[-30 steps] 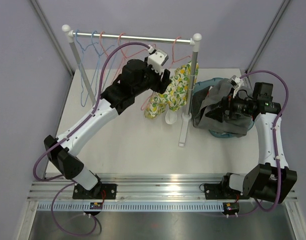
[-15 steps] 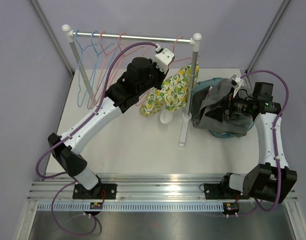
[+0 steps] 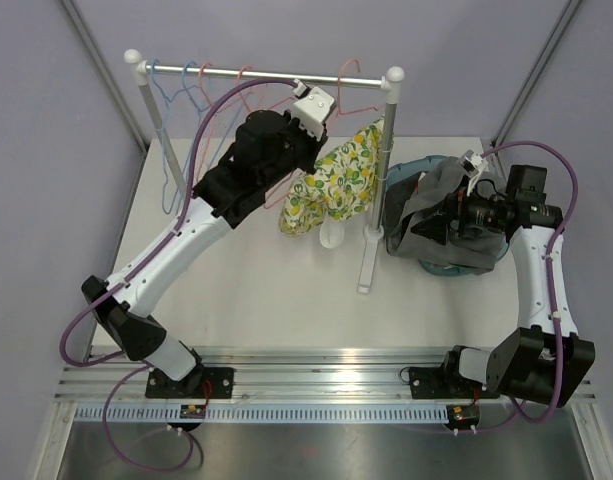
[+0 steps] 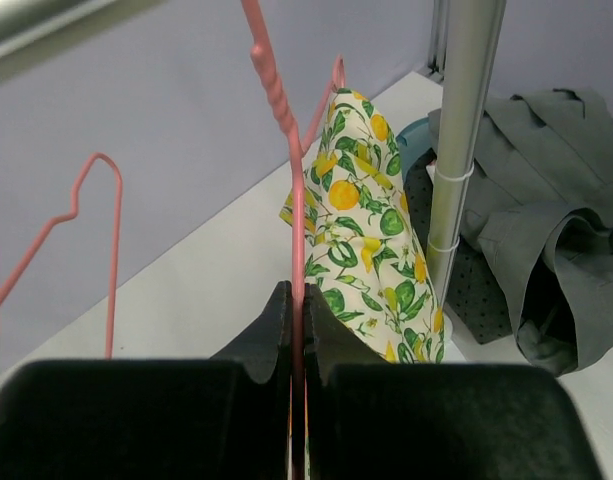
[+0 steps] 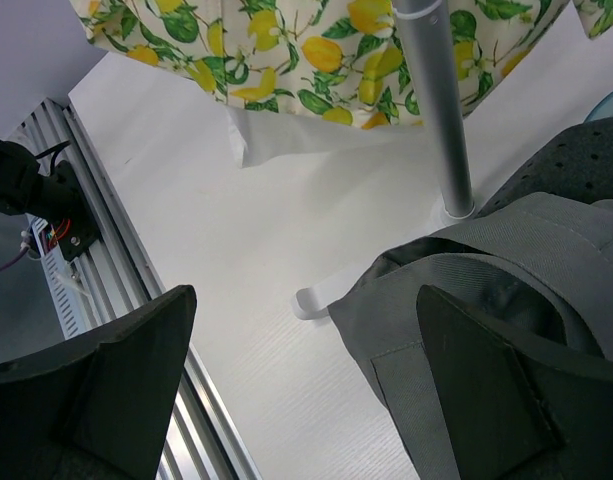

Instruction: Remove the skirt from the hanger

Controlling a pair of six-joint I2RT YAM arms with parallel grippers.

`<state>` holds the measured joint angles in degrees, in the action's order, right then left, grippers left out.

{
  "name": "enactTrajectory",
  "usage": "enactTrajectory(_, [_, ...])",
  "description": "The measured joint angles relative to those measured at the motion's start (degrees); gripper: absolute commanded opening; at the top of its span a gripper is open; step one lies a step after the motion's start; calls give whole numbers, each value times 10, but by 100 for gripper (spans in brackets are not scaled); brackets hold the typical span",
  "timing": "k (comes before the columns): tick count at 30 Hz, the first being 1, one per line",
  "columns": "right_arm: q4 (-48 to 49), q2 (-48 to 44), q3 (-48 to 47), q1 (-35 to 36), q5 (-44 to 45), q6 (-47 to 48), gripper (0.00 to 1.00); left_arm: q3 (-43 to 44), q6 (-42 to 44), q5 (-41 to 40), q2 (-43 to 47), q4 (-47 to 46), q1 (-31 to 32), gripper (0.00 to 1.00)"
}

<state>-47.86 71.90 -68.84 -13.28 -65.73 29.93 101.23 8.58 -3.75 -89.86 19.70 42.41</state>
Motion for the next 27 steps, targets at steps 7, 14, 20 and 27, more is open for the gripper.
enactTrajectory(7, [0,0,1,0,-3,1,100,-16,-14,4,52,-27,-4,0])
enactTrajectory(14, [0,0,2,0,-7,5,99,-54,-16,5,99,-42,-7,0])
enactTrajectory(20, [-12,-1,3,0,-23,27,99,-116,-17,8,145,-38,-8,0])
enactTrajectory(27, [-25,-2,3,2,-41,46,99,-219,-63,19,249,-30,-9,0])
